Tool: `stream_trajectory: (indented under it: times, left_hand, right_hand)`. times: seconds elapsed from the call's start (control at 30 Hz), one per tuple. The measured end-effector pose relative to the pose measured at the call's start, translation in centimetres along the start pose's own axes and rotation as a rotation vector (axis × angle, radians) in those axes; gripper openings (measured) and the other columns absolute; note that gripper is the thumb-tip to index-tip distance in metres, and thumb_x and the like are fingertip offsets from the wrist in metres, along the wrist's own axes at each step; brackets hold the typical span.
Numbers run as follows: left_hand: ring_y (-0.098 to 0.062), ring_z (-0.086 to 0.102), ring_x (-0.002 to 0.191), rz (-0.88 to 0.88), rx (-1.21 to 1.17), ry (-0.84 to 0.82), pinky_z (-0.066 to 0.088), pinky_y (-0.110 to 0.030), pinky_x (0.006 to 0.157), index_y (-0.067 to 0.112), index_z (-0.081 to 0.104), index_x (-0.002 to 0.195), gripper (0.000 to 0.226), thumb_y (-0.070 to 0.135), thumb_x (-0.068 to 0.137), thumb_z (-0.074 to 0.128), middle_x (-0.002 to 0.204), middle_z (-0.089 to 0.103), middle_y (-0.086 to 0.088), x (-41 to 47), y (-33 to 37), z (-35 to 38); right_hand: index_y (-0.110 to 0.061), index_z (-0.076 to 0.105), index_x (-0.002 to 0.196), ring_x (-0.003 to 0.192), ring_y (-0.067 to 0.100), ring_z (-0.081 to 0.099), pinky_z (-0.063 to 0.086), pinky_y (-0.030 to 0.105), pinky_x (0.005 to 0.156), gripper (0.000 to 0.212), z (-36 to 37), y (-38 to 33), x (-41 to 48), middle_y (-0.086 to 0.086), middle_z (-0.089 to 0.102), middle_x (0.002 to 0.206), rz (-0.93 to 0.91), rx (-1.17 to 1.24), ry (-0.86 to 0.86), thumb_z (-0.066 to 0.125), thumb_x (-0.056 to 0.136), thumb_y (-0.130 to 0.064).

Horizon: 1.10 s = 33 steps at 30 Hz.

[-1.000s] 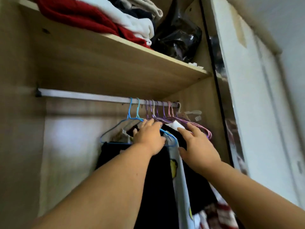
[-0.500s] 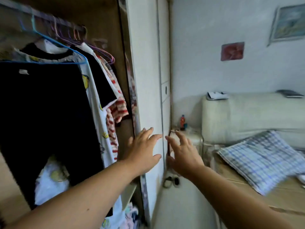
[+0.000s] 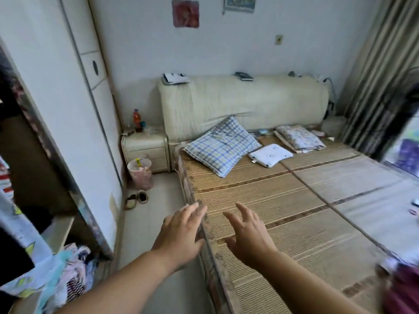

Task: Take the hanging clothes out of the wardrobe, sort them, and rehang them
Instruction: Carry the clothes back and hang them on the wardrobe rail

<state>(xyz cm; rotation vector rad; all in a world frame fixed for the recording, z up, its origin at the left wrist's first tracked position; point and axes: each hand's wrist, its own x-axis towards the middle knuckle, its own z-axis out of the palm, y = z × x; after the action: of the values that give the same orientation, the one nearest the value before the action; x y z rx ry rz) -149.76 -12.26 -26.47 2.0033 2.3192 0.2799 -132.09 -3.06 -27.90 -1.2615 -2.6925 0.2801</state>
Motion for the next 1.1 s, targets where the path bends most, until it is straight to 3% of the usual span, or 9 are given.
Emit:
stream_trajectory:
  times: [0.3, 0.6, 0.87, 0.93, 1.1]
  left_hand:
    - [-0.016, 0.012, 0.144, 0.22, -0.101, -0.141, 0.016, -0.048, 0.114, 0.033, 0.024, 0.147, 0.066, 0.045, 0.088, 0.053, 0.158, 0.014, 0.005, -8.2, 8.2, 2.7]
    - [-0.014, 0.006, 0.146, 0.511, -0.076, -0.325, 0.012, -0.05, 0.115, 0.037, 0.023, 0.146, 0.063, 0.049, 0.089, 0.048, 0.158, 0.007, 0.008, -17.9, 19.2, 6.0]
    - [-0.013, 0.014, 0.144, 0.826, -0.126, -0.331, 0.013, -0.054, 0.114, 0.037, 0.026, 0.144, 0.063, 0.049, 0.088, 0.052, 0.156, 0.017, 0.007, -24.1, 38.5, 8.1]
    - [-0.012, 0.014, 0.144, 0.876, -0.112, -0.335, 0.014, -0.054, 0.114, 0.037, 0.027, 0.144, 0.064, 0.051, 0.087, 0.052, 0.155, 0.018, 0.008, -26.1, 43.6, 9.5]
    - [-0.011, 0.015, 0.143, 0.948, -0.141, -0.379, 0.015, -0.053, 0.113, 0.038, 0.033, 0.141, 0.06, 0.047, 0.085, 0.054, 0.154, 0.02, 0.009, -31.6, 58.0, 12.9]
  right_hand:
    - [-0.04, 0.024, 0.143, 0.141, 0.029, 0.021, 0.027, 0.049, 0.111, 0.068, 3.0, 2.8, -20.0, 0.004, 0.015, 0.156, 0.514, 0.051, -0.03, 0.058, 0.084, -0.043]
    - [-0.041, 0.028, 0.142, 0.141, 0.025, 0.023, 0.028, 0.047, 0.112, 0.067, 0.6, 3.9, -40.7, 0.004, 0.018, 0.156, 0.821, 0.055, -0.001, 0.058, 0.082, -0.043]
    - [-0.038, 0.034, 0.14, 0.137, 0.025, 0.029, 0.027, 0.047, 0.111, 0.062, -3.3, 9.6, -58.4, 0.003, 0.022, 0.153, 1.1, 0.094, 0.136, 0.058, 0.082, -0.041]
    - [-0.037, 0.036, 0.138, 0.133, 0.027, 0.033, 0.03, 0.048, 0.107, 0.058, -3.5, 11.7, -63.1, 0.003, 0.026, 0.15, 1.133, 0.072, 0.123, 0.055, 0.083, -0.04]
    - [-0.038, 0.03, 0.141, 0.138, 0.027, 0.027, 0.026, 0.045, 0.111, 0.062, -5.3, 19.8, -75.2, 0.002, 0.015, 0.155, 1.187, 0.079, 0.059, 0.056, 0.086, -0.043]
